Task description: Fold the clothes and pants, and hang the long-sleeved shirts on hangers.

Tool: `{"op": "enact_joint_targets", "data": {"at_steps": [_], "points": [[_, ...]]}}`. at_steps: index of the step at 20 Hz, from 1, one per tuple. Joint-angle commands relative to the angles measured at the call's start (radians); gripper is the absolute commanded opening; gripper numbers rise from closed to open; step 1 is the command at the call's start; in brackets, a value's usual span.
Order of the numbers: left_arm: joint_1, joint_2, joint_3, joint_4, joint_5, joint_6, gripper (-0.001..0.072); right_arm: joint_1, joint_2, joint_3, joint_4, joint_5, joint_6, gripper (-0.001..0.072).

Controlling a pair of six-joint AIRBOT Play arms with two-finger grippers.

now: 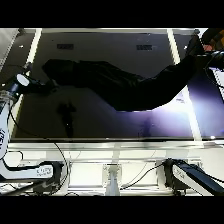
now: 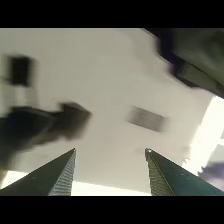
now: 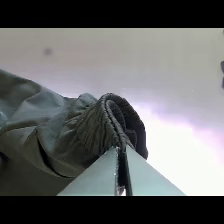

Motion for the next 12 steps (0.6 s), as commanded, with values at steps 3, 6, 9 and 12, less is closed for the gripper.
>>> {"op": "enact_joint_targets", "data": {"at_steps": [3, 6, 9, 12], "points": [[-0.042, -0.124, -0.073, -0.516, 0.132, 0.108, 0.046, 0.0, 0.0, 0.0, 0.0, -0.001, 0.0, 0.0019], [-0.083, -0.17, -0.073, -0.663, 0.237, 0.269, 0.046, 0.0, 0.0, 0.0, 0.0, -0.001, -0.001, 0.0019], [-0.109, -0.176, -0.073, -0.693, 0.402, 0.293, 0.0459, 0.0, 0.0, 0.0, 0.0, -0.002, -0.001, 0.0019], [-0.128, -0.195, -0.073, -0.693, 0.49, 0.29, 0.0459, 0.0, 0.0, 0.0, 0.0, -0.018, 0.0, 0.0019]]}}
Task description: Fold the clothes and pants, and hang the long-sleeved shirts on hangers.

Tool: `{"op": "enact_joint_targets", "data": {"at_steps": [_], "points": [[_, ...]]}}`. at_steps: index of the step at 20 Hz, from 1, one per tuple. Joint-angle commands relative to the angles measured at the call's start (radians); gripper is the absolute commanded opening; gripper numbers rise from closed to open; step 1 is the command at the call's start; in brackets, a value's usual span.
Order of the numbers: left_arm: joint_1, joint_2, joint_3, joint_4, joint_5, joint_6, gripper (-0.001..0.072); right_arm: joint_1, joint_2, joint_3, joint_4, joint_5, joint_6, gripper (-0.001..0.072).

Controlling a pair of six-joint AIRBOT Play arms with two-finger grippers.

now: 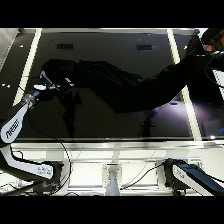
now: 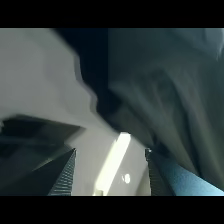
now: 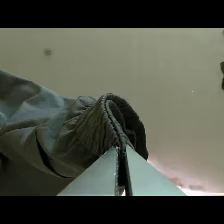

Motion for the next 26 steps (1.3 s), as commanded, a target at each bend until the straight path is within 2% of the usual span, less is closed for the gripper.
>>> {"op": "enact_joint_targets", "data": {"at_steps": [1, 3, 4, 5, 12, 13, 14, 16, 19, 26], "points": [[-0.026, -0.031, -0.001, -0.05, 0.136, 0.025, 0.0458, 0.0, 0.0, 0.0, 0.001, -0.025, 0.001, 0.0019], [-0.037, -0.054, 0.001, -0.087, 0.138, 0.026, 0.0448, 0.0, 0.0, 0.0, 0.001, -0.04, 0.001, 0.0019], [-0.042, -0.064, 0.003, -0.089, 0.138, 0.026, 0.0326, 0.0, 0.0, 0.0, 0.001, -0.043, 0.001, 0.002], [-0.046, -0.075, 0.007, -0.089, 0.139, 0.026, 0.0242, 0.0, 0.0, 0.0, 0.001, -0.043, 0.001, 0.0019], [-0.063, -0.095, 0.043, -0.085, 0.154, 0.027, 0.0242, 0.0, 0.0, 0.0, 0.001, -0.042, 0.001, 0.002], [-0.064, -0.101, 0.05, -0.084, 0.142, 0.027, 0.0265, 0.0, 0.0, 0.0, 0.001, -0.042, 0.001, 0.0019], [-0.064, -0.106, 0.057, -0.084, 0.119, 0.027, 0.0343, 0.0, 0.0, 0.0, 0.001, -0.042, 0.001, 0.002], [-0.064, -0.117, 0.066, -0.08, 0.088, 0.027, 0.0334, 0.0, 0.0, 0.0, 0.001, -0.042, 0.001, 0.0019], [-0.068, -0.126, 0.066, -0.082, 0.081, 0.027, 0.0029, 0.0, 0.0, 0.0, 0.001, -0.042, 0.001, 0.0019], [-0.038, -0.084, 0.127, -0.081, 0.081, 0.028, 0.001, 0.0, 0.0, 0.0, -0.003, -0.057, 0.001, 0.0019]]}}
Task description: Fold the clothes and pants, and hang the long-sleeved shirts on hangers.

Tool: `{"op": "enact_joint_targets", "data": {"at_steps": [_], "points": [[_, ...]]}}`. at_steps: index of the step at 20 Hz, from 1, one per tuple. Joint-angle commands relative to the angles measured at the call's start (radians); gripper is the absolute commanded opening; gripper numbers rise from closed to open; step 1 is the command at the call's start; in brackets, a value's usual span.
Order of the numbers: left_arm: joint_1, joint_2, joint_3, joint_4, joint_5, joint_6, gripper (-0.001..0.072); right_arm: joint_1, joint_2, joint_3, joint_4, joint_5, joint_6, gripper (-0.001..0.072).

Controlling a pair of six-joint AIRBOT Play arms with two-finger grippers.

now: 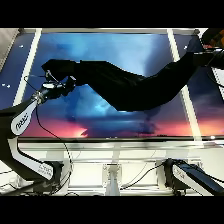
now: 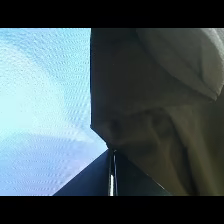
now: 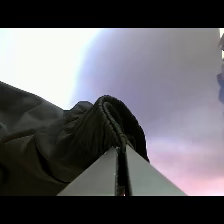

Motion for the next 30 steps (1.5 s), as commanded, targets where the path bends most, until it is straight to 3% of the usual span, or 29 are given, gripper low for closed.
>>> {"op": "enact_joint_targets", "data": {"at_steps": [1, 7, 12, 15, 19, 21, 24, 27, 30], "points": [[0.032, 0.045, 0.049, -0.015, 0.011, 0.006, 0.001, 0.0, 0.0, 0.0, -0.005, -0.026, 0.001, 0.0019], [0.145, 0.248, 0.169, -0.015, -0.041, 0.115, 0.0009, 0.0, 0.0, 0.0, -0.016, -0.174, 0.009, 0.0019], [0.283, 0.443, 0.173, -0.014, -0.043, 0.115, 0.0009, -0.053, -0.033, 0.0, -0.109, -0.274, 0.2, 0.0019], [0.374, 0.508, 0.173, -0.014, -0.099, 0.115, 0.0009, -0.135, -0.08, 0.0, -0.105, -0.238, 0.272, 0.0019], [0.495, 0.537, 0.173, -0.006, -0.29, 0.11, 0.0009, -0.177, -0.095, 0.0, -0.115, -0.106, 0.259, 0.0018], [0.557, 0.538, 0.173, 0.073, -0.382, 0.047, 0.0008, -0.19, -0.095, 0.0, -0.132, -0.07, 0.235, 0.0019], [0.613, 0.539, 0.173, 0.34, -0.531, -0.094, 0.0008, -0.219, -0.1, 0.0, -0.141, 0.002, 0.235, 0.0018], [0.634, 0.539, 0.173, 0.546, -0.698, -0.114, 0.0009, -0.218, -0.101, 0.0, -0.136, 0.146, 0.189, 0.0019], [0.64, 0.539, 0.173, 0.73, -0.777, -0.137, 0.0008, -0.219, -0.101, 0.0, -0.155, 0.244, 0.105, 0.0019]]}}
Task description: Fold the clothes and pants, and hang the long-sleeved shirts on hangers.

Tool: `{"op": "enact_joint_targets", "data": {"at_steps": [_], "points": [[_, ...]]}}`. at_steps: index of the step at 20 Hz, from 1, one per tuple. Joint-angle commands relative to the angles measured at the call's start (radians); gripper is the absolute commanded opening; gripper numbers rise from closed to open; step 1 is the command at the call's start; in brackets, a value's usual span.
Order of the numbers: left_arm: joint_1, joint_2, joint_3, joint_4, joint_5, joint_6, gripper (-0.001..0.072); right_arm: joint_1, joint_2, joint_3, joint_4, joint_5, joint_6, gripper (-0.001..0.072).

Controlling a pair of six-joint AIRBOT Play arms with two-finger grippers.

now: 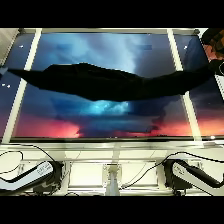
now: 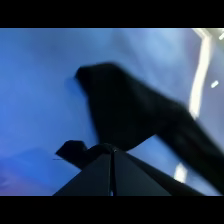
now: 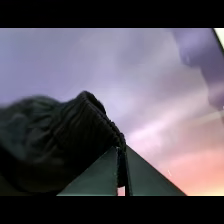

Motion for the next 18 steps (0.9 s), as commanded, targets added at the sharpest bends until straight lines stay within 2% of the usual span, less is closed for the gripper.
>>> {"op": "enact_joint_targets", "data": {"at_steps": [1, 5, 7, 9, 10, 13, 16, 18], "points": [[0.016, 0.001, 0.001, 0.33, -0.152, -0.079, 0.0009, -0.004, -0.001, 0.0, -0.035, 0.118, -0.069, 0.0019], [0.015, 0.001, 0.001, 0.675, -0.284, -0.098, 0.001, -0.003, -0.001, 0.0, -0.027, 0.143, -0.07, 0.0019], [0.016, 0.0, 0.001, 0.697, -0.287, -0.098, 0.0009, -0.003, 0.008, -0.009, -0.011, 0.11, -0.071, 0.0019], [0.007, -0.011, 0.001, 0.698, -0.284, -0.097, 0.001, -0.003, 0.063, -0.074, 0.079, -0.003, -0.08, 0.0019], [0.007, -0.016, 0.001, 0.701, -0.285, -0.093, 0.0009, -0.003, 0.112, -0.13, 0.11, -0.063, -0.114, 0.0019], [0.007, -0.039, 0.001, 0.72, -0.294, -0.086, 0.0009, -0.021, 0.319, -0.377, 0.129, -0.217, -0.11, 0.0018], [0.007, -0.077, 0.0, 0.724, -0.34, -0.086, 0.0009, -0.034, 0.548, -0.645, 0.191, -0.219, 0.0, 0.0019], [0.007, -0.102, 0.0, 0.754, -0.37, -0.082, 0.0009, -0.034, 0.666, -0.735, 0.184, -0.123, 0.097, 0.0019]]}}
